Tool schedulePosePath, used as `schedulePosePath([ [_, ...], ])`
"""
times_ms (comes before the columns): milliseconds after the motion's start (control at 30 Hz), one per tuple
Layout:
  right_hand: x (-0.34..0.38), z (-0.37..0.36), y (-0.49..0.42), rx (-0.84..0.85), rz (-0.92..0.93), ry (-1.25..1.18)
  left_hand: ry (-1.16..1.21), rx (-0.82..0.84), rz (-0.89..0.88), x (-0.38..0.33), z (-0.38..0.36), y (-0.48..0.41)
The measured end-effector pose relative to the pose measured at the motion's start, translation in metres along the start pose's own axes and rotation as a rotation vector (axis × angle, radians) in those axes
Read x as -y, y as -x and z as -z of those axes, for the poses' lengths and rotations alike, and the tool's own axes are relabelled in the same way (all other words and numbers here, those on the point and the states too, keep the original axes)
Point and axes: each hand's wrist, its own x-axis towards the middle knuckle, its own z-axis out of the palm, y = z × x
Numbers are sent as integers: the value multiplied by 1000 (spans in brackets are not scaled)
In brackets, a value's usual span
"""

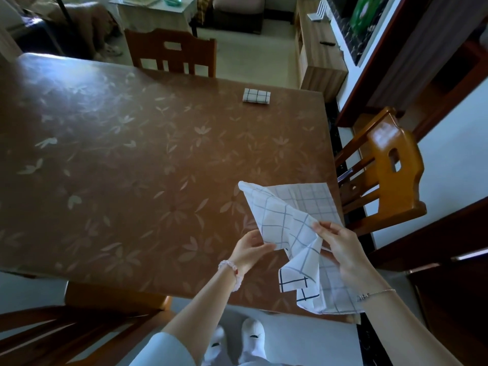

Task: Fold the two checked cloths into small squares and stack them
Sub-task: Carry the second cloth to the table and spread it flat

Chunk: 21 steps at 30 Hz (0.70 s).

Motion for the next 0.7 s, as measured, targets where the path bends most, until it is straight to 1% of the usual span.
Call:
schedulePosePath([
  [67, -1, 4, -2, -17, -6, -3, -11, -7, 9, -4, -9, -6],
  [167, -1, 8, -4, -20, -6, 0, 110, -147, 3, -9, -15, -12],
  [233, -1, 9, -6, 0, 5, 12, 165, -200, -24, -14, -10, -11],
  [333, -1, 7, -9, 50, 19, 49, 148, -262, -82, -19, 11, -5],
  [433, -7, -2, -11, 111, 66, 106, 89, -344, -126, -19, 48, 5],
  [600, -34, -25, -18, 197, 223, 514, -128, -546, -146, -18, 119, 21],
  [700, -52, -41, -22, 287, 347, 847, -203, -632, -135, -22, 145, 26],
])
